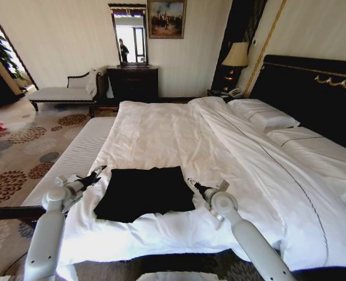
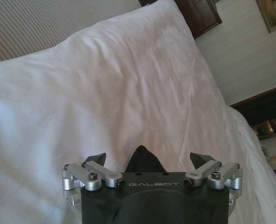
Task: Fold the clothes on the bed.
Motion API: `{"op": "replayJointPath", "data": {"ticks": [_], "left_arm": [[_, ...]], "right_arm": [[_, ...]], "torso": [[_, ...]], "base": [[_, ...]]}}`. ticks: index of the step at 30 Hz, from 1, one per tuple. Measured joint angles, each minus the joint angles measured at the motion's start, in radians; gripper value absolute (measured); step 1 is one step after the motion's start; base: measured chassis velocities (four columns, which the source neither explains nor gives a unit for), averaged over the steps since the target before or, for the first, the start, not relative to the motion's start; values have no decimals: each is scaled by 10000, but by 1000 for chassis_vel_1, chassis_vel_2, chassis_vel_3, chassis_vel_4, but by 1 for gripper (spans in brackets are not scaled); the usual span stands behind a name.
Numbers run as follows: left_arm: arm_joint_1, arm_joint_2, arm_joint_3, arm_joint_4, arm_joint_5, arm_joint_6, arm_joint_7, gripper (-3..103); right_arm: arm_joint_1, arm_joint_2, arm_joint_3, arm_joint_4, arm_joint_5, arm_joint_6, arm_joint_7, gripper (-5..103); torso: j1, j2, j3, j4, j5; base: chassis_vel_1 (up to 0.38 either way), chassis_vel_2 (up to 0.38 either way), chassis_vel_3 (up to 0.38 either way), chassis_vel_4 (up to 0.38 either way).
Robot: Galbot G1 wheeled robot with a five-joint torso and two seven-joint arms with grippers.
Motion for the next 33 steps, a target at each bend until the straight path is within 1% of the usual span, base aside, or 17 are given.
{"op": "replayJointPath", "data": {"ticks": [1,5,7,8,9,10,12,13,15,16,19,22,25,26,29,31,33], "left_arm": [[-196,-32,186,267,266,0,109,100],[-560,-133,516,720,588,0,302,103],[-726,-250,738,937,770,0,427,97],[-756,-299,809,990,861,0,494,97],[-769,-346,867,1029,934,0,545,92],[-769,-346,867,1029,934,0,545,92],[-762,-448,959,1075,1056,0,612,81],[-738,-471,970,1075,1093,0,639,81],[-667,-489,969,1068,1144,0,694,69],[-667,-489,969,1068,1144,0,694,69],[-476,-448,872,912,1177,-18,807,53],[-348,-388,789,827,1241,-74,900,47],[-227,-292,655,767,1362,-219,1012,31],[-227,-292,655,767,1362,-219,1012,31],[-199,-234,605,770,1432,-271,1095,15],[-207,-235,605,785,1443,-270,1098,15],[-268,-249,619,844,1454,-268,1099,4]], "right_arm": [[29,26,-8,-36,-18,0,23,100],[54,50,-7,-97,-83,0,36,100],[55,57,24,-140,-118,0,44,100],[53,56,42,-147,-123,0,47,100],[44,52,67,-152,-128,0,49,100],[44,52,67,-152,-128,0,49,100],[21,25,123,-162,-135,0,53,100],[15,10,146,-171,-136,0,53,100],[15,-12,171,-206,-140,0,57,100],[15,-12,171,-206,-140,0,57,100],[68,-4,174,-318,-167,-1,60,100],[124,52,122,-396,-207,-1,63,100],[287,146,-45,-570,-260,8,58,100],[287,146,-45,-570,-260,8,58,100],[713,237,-366,-905,-319,71,18,100],[838,266,-435,-984,-323,77,14,100],[1166,348,-587,-1201,-327,89,11,100]], "torso": [[0,0,0,0,-1],[0,0,0,-4,2],[0,0,0,-3,1],[0,0,-1,-3,1],[0,0,-1,-3,0],[0,0,-1,-3,0],[0,1,-1,-3,1],[-1,2,-1,-4,2],[-1,1,-1,-3,0],[-1,1,-1,-3,0],[-2,2,-1,-3,-1],[-2,2,-1,-3,0],[-2,1,-1,-1,0],[-2,1,-1,-1,0],[-2,2,-1,-1,0],[-2,2,-1,-2,0],[-1,2,0,-2,0]], "base": [[0,0,0,0],[0,0,0,0],[0,0,0,0],[0,0,0,0],[0,0,0,0],[0,0,0,0],[0,0,0,0],[0,0,0,0],[0,0,0,0],[0,0,0,0],[0,0,0,0],[0,0,0,0],[0,0,0,0],[0,0,0,0],[0,0,0,0],[0,0,0,0],[0,0,0,0]]}}
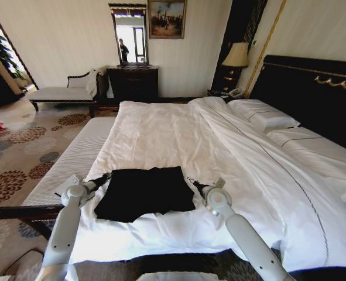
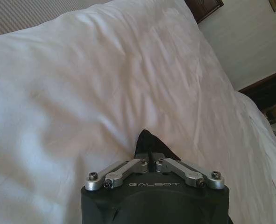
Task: Fold the clothes on the bed.
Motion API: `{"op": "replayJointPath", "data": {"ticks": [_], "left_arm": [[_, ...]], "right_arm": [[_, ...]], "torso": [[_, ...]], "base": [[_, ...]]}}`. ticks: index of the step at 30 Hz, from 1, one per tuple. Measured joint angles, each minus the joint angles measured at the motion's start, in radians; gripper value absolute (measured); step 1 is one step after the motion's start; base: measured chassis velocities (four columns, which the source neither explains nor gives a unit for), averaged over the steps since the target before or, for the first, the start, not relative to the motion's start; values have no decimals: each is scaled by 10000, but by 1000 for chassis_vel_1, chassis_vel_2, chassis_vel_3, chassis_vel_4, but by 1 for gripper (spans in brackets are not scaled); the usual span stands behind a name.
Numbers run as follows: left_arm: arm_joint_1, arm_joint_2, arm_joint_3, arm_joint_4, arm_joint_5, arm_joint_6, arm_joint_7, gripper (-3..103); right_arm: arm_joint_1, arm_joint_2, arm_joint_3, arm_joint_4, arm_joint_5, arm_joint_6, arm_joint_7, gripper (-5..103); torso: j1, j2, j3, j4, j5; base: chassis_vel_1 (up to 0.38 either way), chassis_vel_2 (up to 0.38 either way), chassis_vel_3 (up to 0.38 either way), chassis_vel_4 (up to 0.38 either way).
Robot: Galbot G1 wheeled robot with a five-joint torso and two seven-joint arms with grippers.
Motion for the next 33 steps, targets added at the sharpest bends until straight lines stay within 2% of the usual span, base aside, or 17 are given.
{"op": "replayJointPath", "data": {"ticks": [6,8,10,12,13,17,19,21,24,25,26,28,31,32,33], "left_arm": [[-24,-53,-80,-54,1,98,-53,-2],[60,-29,-227,-195,-39,119,-32,7],[104,-5,-290,-248,-65,124,-17,7],[188,59,-392,-287,-99,162,22,18],[188,59,-392,-287,-99,162,22,18],[187,45,-414,-170,-98,193,92,40],[150,18,-389,-124,-83,194,98,40],[77,-42,-324,-27,-27,193,104,51],[20,-88,-276,56,27,191,116,56],[-80,-163,-205,209,143,166,156,67],[-120,-213,-155,289,224,145,204,72],[-138,-244,-119,326,284,133,251,72],[-175,-335,-27,390,446,84,406,87],[-175,-335,-27,390,446,84,406,87],[-186,-367,3,401,494,59,455,92]], "right_arm": [[299,-26,-139,-143,9,10,12,100],[294,-84,-139,-146,9,8,0,100],[283,-100,-133,-159,8,4,-10,100],[263,-107,-116,-202,6,-6,-33,100],[263,-107,-116,-202,6,-6,-33,100],[237,-45,-112,-236,-14,-16,-39,100],[230,-43,-117,-236,-23,-18,-38,100],[215,-54,-118,-231,-32,-23,-32,100],[209,-73,-114,-221,-33,-25,-27,100],[185,-126,-78,-199,-34,-28,-12,100],[157,-166,-43,-185,-34,-35,0,100],[139,-186,-26,-182,-34,-41,8,100],[90,-211,25,-182,-35,-52,20,100],[90,-211,25,-182,-35,-52,20,100],[83,-210,35,-191,-38,-54,24,100]], "torso": [[1,0,0,-2,-1],[0,0,0,-3,-1],[0,0,0,-3,0],[0,0,0,0,1],[0,0,0,0,1],[0,0,0,1,0],[0,0,0,1,0],[0,0,0,-2,0],[0,0,0,-2,-1],[0,0,-1,-2,1],[0,0,0,-2,0],[0,0,0,-2,1],[0,0,-1,-1,2],[0,0,-1,-1,2],[0,0,-1,0,2]], "base": [[0,0,0,0],[0,0,0,0],[0,0,0,0],[0,0,0,0],[0,0,0,0],[0,0,0,0],[0,0,0,0],[0,0,0,0],[0,0,0,0],[0,0,0,0],[0,0,0,0],[0,0,0,0],[0,0,0,0],[0,0,0,0],[0,0,0,0]]}}
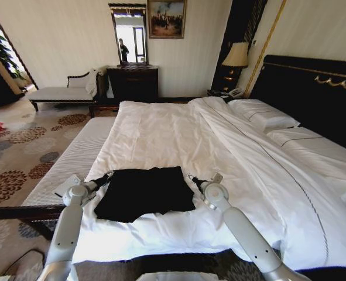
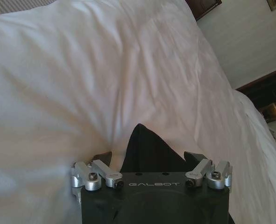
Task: Fold the clothes on the bed.
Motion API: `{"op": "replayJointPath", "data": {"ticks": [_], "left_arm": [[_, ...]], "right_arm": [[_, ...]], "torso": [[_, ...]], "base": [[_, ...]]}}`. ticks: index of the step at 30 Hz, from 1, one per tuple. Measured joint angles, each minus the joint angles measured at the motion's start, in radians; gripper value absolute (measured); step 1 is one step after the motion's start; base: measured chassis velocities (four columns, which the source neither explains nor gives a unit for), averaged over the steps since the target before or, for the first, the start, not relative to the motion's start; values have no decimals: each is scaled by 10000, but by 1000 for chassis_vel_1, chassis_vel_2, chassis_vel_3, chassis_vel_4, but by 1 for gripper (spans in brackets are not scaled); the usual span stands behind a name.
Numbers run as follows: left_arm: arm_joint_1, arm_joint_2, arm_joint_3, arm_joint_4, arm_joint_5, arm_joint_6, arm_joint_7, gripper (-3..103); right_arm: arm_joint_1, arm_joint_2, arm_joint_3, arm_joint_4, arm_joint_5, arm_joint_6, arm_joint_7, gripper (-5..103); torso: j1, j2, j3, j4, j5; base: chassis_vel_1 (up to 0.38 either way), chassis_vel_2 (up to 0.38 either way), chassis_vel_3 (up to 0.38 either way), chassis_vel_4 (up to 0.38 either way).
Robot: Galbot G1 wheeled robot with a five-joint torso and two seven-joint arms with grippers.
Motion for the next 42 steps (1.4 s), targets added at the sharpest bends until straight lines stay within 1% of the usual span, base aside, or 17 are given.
{"op": "replayJointPath", "data": {"ticks": [2,4,6,9,13,14,17,19,22,23,25,28,32,33,36,38,42], "left_arm": [[-14,-65,43,24,120,-38,162,82],[-16,-74,48,28,136,-42,186,82],[-29,-117,70,43,179,-64,284,72],[-39,-134,81,45,182,-67,310,66],[-51,-166,73,47,190,-82,343,44],[-51,-166,73,47,190,-82,343,44],[-7,-139,15,18,208,-134,395,28],[1,-115,-6,17,219,-164,409,28],[8,-28,-48,29,233,-222,461,12],[8,-28,-48,29,233,-222,461,12],[1,13,-61,42,240,-242,498,3],[-18,26,-67,57,242,-250,511,1],[-123,35,-108,125,254,-284,520,1],[-123,35,-108,125,254,-284,520,1],[-204,24,-206,156,258,-297,521,1],[-209,23,-224,156,257,-299,521,1],[-174,59,-373,115,253,-306,519,1]], "right_arm": [[-15,15,6,-8,-10,-2,7,100],[-17,18,6,-8,-12,-2,9,100],[-18,24,6,-9,-18,-5,25,100],[-17,23,6,-9,-21,-7,29,100],[16,19,10,-59,-35,-7,33,100],[16,19,10,-59,-35,-7,33,100],[99,49,-19,-126,-35,-6,34,100],[137,69,-42,-162,-35,-3,34,100],[331,151,-139,-348,-38,17,18,100],[331,151,-139,-348,-38,17,18,100],[591,212,-243,-566,-32,44,-72,100],[802,252,-308,-755,52,53,-175,100],[1533,405,-528,-1530,648,57,-782,100],[1533,405,-528,-1530,648,57,-782,100],[2068,625,-823,-2484,515,36,-1472,100],[2122,662,-853,-2598,476,36,-1546,100],[2595,990,-1168,-3584,88,50,-2515,100]], "torso": [[0,0,0,1,-1],[0,0,0,2,-1],[0,0,0,0,-2],[0,0,0,0,-2],[0,0,0,-2,-3],[0,0,0,-2,-3],[0,0,1,-2,-3],[0,-1,1,-2,-3],[0,0,1,0,-3],[0,0,1,0,-3],[0,0,0,-1,-3],[0,0,1,-1,-3],[0,-1,1,1,-3],[0,-1,1,1,-3],[0,0,1,-1,-3],[1,-1,1,-2,-3],[1,-1,1,-1,-3]], "base": [[0,0,0,0],[0,0,0,0],[0,0,0,0],[0,0,0,0],[0,0,0,0],[0,0,0,0],[0,0,0,0],[0,0,0,0],[0,0,0,0],[0,0,0,0],[0,0,0,0],[0,0,0,0],[0,0,0,0],[0,0,0,0],[0,0,0,0],[0,0,0,0],[0,0,0,0]]}}
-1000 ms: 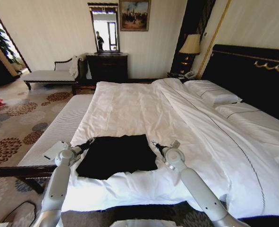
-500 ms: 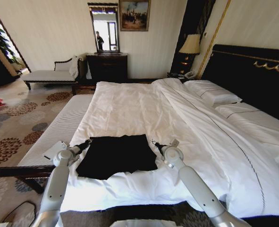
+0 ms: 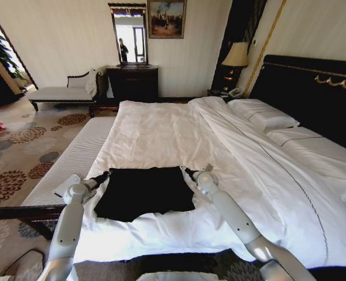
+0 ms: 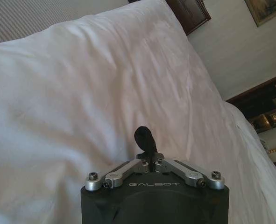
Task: Fold the clothes on the bed.
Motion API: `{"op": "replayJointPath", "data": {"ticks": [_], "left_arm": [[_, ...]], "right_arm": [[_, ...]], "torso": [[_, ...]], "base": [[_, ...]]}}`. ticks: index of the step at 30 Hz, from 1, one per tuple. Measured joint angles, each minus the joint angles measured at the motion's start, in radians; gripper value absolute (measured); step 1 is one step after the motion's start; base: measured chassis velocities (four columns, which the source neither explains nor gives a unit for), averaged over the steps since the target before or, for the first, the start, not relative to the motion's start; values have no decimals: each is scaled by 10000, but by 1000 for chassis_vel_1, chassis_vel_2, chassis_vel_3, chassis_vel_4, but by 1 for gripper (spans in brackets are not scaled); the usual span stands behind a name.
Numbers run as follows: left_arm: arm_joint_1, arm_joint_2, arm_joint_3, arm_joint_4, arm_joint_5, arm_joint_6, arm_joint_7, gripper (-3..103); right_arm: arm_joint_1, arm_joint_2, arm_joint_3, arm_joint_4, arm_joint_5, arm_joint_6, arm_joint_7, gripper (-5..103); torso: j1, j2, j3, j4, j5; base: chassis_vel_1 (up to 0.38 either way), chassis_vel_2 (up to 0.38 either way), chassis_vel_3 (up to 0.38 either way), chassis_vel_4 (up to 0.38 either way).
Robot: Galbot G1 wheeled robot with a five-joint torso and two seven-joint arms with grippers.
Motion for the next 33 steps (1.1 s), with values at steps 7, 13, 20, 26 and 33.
{"op": "replayJointPath", "data": {"ticks": [7,13,20,26,33], "left_arm": [[131,55,-154,-108,-10,-12,0,1],[187,69,-194,-184,-10,-41,5,1],[163,127,-187,-176,-2,-82,5,1],[121,139,-149,-102,65,-105,11,1],[67,131,-90,33,264,-169,116,1]], "right_arm": [[274,252,-200,-551,-105,1,-552,100],[315,301,-323,-773,-142,-43,-931,100],[300,231,-315,-947,-333,-9,-1206,79],[319,258,-258,-1157,-507,169,-1390,57],[338,315,-301,-1167,-585,256,-1514,30]], "torso": [[0,0,-1,2,0],[-1,0,-1,0,1],[-1,1,-1,0,1],[-1,0,-1,0,1],[-1,0,0,1,2]], "base": [[0,0,0,0],[0,0,0,0],[0,0,0,0],[0,0,0,0],[0,0,0,0]]}}
